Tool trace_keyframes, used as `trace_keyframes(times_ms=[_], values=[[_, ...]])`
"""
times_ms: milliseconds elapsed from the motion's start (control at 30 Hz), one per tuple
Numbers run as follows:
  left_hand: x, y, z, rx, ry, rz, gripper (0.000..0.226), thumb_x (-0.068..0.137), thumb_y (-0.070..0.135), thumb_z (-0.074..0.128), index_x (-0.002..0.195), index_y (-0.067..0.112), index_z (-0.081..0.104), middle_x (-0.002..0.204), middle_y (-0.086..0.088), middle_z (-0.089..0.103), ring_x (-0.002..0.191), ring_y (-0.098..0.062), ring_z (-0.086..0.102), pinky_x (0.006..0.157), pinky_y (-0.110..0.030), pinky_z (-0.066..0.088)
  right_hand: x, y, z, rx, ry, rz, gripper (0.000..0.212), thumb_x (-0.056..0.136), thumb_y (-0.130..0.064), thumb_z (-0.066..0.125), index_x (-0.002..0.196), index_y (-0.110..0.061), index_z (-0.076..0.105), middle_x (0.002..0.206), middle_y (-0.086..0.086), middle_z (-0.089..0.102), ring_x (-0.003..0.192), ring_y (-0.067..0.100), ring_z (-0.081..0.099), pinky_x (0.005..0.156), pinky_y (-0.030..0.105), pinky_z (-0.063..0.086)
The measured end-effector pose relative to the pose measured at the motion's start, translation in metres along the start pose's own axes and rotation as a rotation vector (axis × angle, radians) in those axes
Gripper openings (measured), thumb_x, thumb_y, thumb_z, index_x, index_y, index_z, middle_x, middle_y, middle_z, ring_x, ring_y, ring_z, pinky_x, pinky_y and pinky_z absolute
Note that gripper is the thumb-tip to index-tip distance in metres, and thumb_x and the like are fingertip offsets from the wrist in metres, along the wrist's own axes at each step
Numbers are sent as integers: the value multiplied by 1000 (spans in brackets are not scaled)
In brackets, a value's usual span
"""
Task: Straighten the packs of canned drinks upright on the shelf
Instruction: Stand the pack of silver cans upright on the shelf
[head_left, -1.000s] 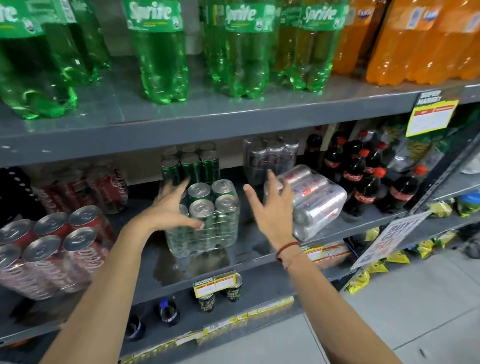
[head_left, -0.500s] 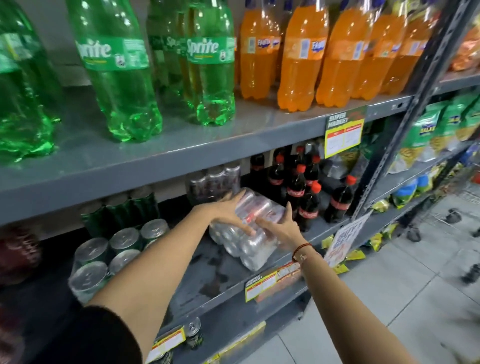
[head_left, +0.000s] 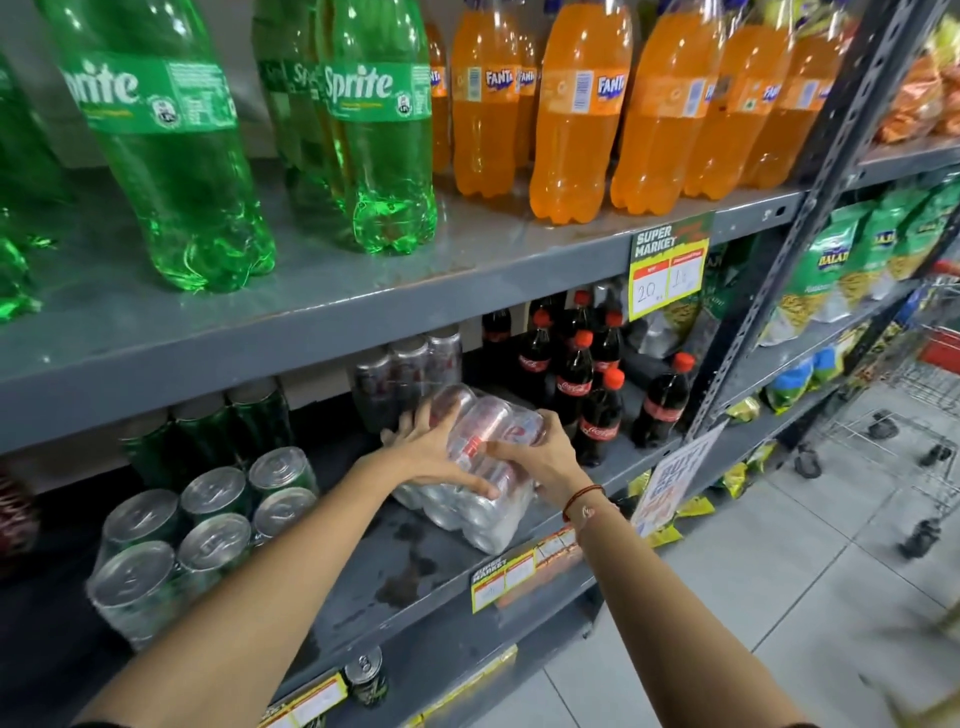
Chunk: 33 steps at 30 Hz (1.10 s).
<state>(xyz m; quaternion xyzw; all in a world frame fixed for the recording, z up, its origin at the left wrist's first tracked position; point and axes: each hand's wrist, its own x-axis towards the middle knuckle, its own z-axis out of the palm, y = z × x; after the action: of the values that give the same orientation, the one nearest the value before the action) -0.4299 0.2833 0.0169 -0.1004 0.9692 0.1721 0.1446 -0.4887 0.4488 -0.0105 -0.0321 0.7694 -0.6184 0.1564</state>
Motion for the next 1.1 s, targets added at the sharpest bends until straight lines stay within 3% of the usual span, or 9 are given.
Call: trace_keyframes(times_ms=[167, 300, 367, 500, 633, 767, 867, 933, 1100], values=[[-24, -11, 17, -59, 233, 11, 144, 29, 90, 59, 144, 39, -13, 156, -2, -15, 142, -34, -1, 110, -54, 17, -8, 2, 5, -159, 17, -203, 83, 30, -55, 88, 100, -33, 48, 108, 6, 59, 102, 24, 60, 85, 45, 55], [-48, -12, 53, -125, 515, 2, 149, 27, 95, 48, 146, 30, -13, 155, -9, -16, 141, -36, 1, 108, -58, 21, -26, -2, 7, -286, -25, -511, 80, 49, -34, 91, 115, -22, 49, 117, 0, 48, 112, 14, 45, 93, 24, 43], [-51, -9, 76, -178, 592, -27, 149, 30, 96, 48, 147, 23, -9, 154, -17, -17, 141, -41, 0, 107, -61, 21, -35, 1, 10, -319, -33, -666, 82, 54, -39, 85, 123, -20, 46, 125, -2, 39, 118, 13, 41, 98, 19, 37], [-50, -9, 108, -292, 652, -10, 140, 46, 92, 47, 146, 17, -17, 150, -26, -21, 138, -50, 1, 104, -63, 25, -40, 29, 17, -404, -20, -816, 68, 63, -31, 81, 119, -24, 43, 135, 3, 30, 136, 27, 28, 113, 32, 31], [-54, -23, 117, -296, 678, 65, 136, 52, 83, 54, 143, 21, -24, 147, -15, -39, 140, -40, -7, 109, -54, 22, -41, 44, 22, -468, -14, -808, 61, 72, -27, 78, 120, -29, 40, 148, 4, 23, 147, 26, 4, 116, 20, 10], [-72, -32, 108, -383, 722, 90, 121, 56, 77, 58, 147, 31, -8, 154, -3, -23, 142, -25, 2, 107, -48, 31, -42, 30, 8, -367, 4, -781, 68, 72, -53, 71, 129, -29, 44, 147, 1, 27, 139, 8, 25, 108, 8, 21], [-87, -18, 94, -555, 863, 113, 98, 69, 70, 55, 146, 25, 15, 156, -3, -4, 141, -25, 22, 108, -44, 33, -34, 8, -1, -206, -59, -594, 67, 75, -60, 61, 134, -41, 38, 147, -5, 26, 137, 6, 28, 106, 18, 25], [-89, 2, 73, -667, 907, 71, 86, 75, 67, 51, 145, 29, 18, 156, 2, -6, 143, -22, 13, 112, -41, 24, -20, -5, -4, -177, -169, -468, 69, 76, -58, 60, 138, -40, 36, 146, -5, 30, 135, 9, 31, 107, 26, 28], [-58, 21, 21, -968, 581, -215, 82, 78, 62, 54, 146, 35, 15, 153, 4, -29, 144, -27, -16, 114, -50, 10, 8, -16, -13, -166, -414, -348, 65, 71, -51, 67, 131, -37, 44, 132, -8, 51, 127, 14, 46, 100, 25, 42]])
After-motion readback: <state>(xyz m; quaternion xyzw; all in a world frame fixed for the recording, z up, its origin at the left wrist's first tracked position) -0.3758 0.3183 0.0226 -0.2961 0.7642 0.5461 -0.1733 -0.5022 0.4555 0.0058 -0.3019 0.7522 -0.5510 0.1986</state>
